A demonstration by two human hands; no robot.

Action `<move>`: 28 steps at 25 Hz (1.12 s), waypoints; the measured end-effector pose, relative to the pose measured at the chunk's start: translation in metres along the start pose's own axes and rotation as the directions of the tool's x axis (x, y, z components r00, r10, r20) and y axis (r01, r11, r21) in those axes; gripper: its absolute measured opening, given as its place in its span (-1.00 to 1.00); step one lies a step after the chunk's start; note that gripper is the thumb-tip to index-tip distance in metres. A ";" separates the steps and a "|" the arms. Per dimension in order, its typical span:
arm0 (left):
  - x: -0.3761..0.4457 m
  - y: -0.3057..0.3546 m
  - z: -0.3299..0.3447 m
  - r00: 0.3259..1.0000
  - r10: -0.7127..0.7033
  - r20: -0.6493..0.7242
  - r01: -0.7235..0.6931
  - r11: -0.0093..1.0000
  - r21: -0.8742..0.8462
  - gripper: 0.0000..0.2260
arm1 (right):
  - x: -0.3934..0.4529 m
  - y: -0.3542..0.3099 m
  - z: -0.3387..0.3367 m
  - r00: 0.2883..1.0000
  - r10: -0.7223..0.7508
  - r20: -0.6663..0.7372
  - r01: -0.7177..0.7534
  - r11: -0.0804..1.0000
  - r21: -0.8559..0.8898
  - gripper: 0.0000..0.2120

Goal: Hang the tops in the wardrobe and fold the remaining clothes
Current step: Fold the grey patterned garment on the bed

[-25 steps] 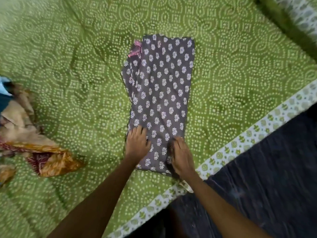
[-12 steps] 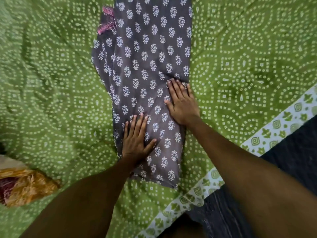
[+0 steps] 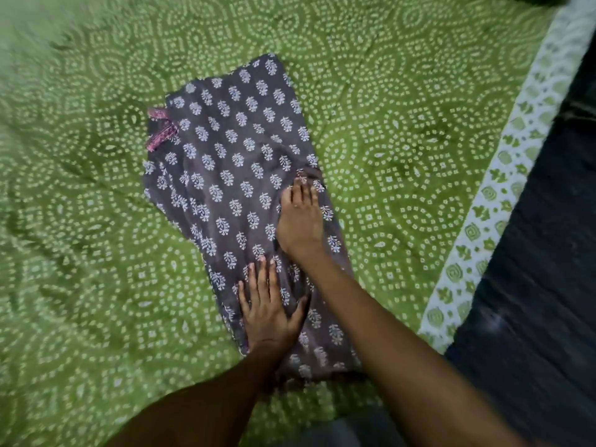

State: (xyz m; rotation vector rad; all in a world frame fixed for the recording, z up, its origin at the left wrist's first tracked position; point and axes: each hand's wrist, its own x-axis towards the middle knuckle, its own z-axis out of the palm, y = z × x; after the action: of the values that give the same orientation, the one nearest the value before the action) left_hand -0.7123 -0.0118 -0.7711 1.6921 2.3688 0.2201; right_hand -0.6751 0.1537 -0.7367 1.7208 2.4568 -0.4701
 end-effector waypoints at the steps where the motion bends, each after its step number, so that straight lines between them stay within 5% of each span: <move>1: -0.001 -0.001 -0.002 1.000 0.011 0.019 -0.011 1.000 -0.017 -0.27 | -0.008 -0.005 0.001 0.999 0.047 -0.004 -0.046 0.995 0.084 -0.49; 4: 0.002 -0.002 -0.012 0.997 0.064 0.043 -0.061 0.996 -0.069 -0.25 | -0.044 -0.008 0.006 0.994 0.079 -0.073 -0.055 0.956 0.288 -0.50; 7: -0.005 -0.014 -0.019 0.964 0.257 0.066 -0.254 0.966 -0.051 -0.19 | -0.088 0.004 0.015 0.994 0.044 -0.096 -0.007 0.935 0.355 -0.53; 10: -0.039 -0.036 -0.026 0.896 0.424 0.133 -0.426 0.904 -0.009 -0.04 | -0.132 0.006 0.033 0.988 0.068 -0.137 -0.037 0.975 0.218 -0.48; 15: -0.066 -0.057 -0.033 0.863 0.474 0.178 -0.470 0.880 -0.064 0.09 | -0.169 -0.002 0.046 0.995 0.046 -0.090 -0.049 0.999 -0.023 -0.16; 17: -0.063 -0.061 -0.035 0.865 0.481 0.140 -0.477 0.877 -0.062 0.06 | -0.177 0.000 0.043 0.982 0.173 -0.080 -0.173 0.985 0.008 -0.05; 20: -0.055 -0.064 -0.039 0.934 0.355 0.040 -0.350 0.931 -0.099 -0.08 | -0.186 -0.010 0.048 0.896 0.414 -0.160 -0.406 0.910 0.083 -0.09; 24: -0.043 -0.072 -0.051 0.996 0.077 -0.048 -0.089 0.928 -0.361 -0.22 | -0.199 -0.018 0.056 0.989 0.022 -0.144 -0.027 0.999 -0.029 -0.22; 26: -0.036 -0.073 -0.062 0.999 -0.014 -0.032 -0.009 0.787 -0.617 -0.30 | -0.198 -0.021 0.054 0.985 0.018 -0.174 -0.018 1.000 0.000 -0.24; 28: -0.023 -0.069 -0.072 0.978 -0.200 0.052 0.148 0.503 -0.851 -0.47 | -0.187 -0.038 0.052 0.965 0.181 -0.190 -0.154 0.977 0.144 -0.29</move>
State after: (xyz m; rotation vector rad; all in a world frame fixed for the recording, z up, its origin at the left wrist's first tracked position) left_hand -0.7872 -0.0555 -0.7173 0.9315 1.8605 1.1908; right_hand -0.6491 -0.0422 -0.7300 2.1057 2.4292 -0.4645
